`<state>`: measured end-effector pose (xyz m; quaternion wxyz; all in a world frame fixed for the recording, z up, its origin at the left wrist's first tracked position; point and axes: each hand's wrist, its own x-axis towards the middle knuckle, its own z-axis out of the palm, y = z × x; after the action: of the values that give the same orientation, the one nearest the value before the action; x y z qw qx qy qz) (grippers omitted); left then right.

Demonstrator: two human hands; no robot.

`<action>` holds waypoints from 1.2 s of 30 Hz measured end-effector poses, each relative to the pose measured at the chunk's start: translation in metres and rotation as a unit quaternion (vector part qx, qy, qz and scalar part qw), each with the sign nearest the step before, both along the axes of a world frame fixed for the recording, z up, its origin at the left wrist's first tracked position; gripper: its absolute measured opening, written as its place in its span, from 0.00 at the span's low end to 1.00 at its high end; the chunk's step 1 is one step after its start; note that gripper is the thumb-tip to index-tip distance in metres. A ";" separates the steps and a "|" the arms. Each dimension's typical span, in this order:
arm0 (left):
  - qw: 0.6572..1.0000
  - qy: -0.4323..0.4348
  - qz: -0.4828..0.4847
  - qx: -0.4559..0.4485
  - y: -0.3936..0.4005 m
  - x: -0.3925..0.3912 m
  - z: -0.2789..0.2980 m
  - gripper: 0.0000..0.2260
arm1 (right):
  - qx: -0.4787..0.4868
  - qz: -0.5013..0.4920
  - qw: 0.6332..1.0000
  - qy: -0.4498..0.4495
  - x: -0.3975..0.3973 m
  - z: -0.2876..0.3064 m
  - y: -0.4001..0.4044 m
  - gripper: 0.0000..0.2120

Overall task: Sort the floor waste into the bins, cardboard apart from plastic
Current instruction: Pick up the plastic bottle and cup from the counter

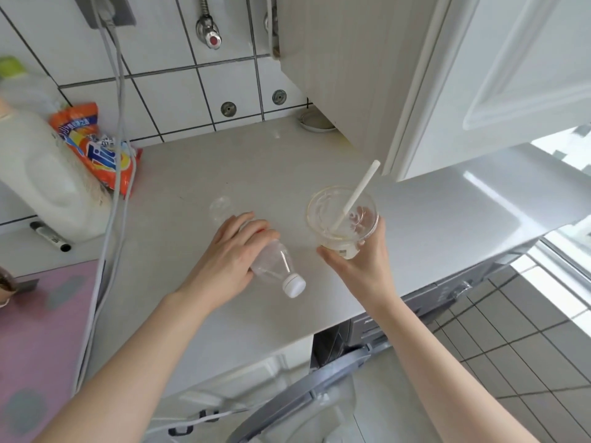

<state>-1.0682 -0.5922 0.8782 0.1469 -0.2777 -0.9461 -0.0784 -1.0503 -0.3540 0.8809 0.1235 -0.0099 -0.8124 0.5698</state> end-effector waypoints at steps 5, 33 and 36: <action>0.998 0.013 -0.034 0.043 -0.001 0.022 0.016 0.32 | -0.011 -0.033 0.999 0.012 0.043 0.003 -0.003 0.39; 0.818 -0.393 -0.337 0.251 0.262 0.326 -0.004 0.32 | -0.101 -0.534 0.840 -0.014 0.495 -0.040 0.118 0.37; 0.792 -0.444 -0.347 0.234 0.307 0.382 -0.020 0.31 | -0.111 -0.568 0.814 -0.034 0.556 -0.049 0.141 0.35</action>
<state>-0.6864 -0.2855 0.8577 -0.2665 -0.4793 -0.6999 -0.4575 -0.4938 -0.2129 0.8321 0.3954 -0.5032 -0.5967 0.4841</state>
